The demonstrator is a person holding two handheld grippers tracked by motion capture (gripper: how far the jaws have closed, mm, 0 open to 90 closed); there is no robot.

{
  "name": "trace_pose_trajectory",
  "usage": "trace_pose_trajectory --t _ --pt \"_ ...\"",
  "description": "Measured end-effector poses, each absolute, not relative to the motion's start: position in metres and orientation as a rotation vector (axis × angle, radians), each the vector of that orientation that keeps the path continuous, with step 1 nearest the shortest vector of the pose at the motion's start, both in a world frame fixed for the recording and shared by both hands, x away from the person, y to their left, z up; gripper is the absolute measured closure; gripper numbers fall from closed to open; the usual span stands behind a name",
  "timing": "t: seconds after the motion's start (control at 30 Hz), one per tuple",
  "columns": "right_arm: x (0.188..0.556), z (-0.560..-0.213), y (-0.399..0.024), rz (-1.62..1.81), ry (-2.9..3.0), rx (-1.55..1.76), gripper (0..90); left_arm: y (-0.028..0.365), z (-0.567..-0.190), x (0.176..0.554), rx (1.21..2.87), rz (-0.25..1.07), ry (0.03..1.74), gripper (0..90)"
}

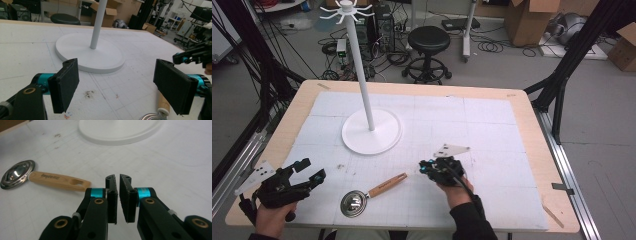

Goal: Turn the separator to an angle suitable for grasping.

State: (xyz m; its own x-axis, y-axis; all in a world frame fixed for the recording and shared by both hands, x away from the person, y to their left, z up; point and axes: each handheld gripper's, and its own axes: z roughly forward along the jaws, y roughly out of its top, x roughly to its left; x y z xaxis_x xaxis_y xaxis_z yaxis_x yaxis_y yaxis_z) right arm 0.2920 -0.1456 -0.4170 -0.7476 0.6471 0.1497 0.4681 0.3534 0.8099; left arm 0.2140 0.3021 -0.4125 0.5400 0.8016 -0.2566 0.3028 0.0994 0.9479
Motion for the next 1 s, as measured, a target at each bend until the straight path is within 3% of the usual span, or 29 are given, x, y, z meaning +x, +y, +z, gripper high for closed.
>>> trace_pose_trajectory --t 0.2,0.4,0.53,0.73,1.0 --pt "0.270 -0.394 -0.212 1.381 2.251 1.083 74.3 0.296 -0.411 0.214 1.495 0.477 0.984 21.0" --pt "0.244 -0.381 -0.260 1.340 2.058 1.174 42.1 0.289 -0.409 0.213 1.507 0.469 0.962 21.0" --pt "0.226 -0.382 -0.289 1.282 1.962 1.191 27.0 0.287 -0.409 0.213 1.518 0.455 0.942 21.1" --pt "0.212 -0.389 -0.313 1.324 1.905 1.212 19.5 0.284 -0.407 0.212 1.513 0.430 0.898 21.0" --pt "0.211 -0.386 -0.312 1.360 1.911 1.199 19.4 0.279 -0.408 0.213 1.539 0.412 0.874 21.0"
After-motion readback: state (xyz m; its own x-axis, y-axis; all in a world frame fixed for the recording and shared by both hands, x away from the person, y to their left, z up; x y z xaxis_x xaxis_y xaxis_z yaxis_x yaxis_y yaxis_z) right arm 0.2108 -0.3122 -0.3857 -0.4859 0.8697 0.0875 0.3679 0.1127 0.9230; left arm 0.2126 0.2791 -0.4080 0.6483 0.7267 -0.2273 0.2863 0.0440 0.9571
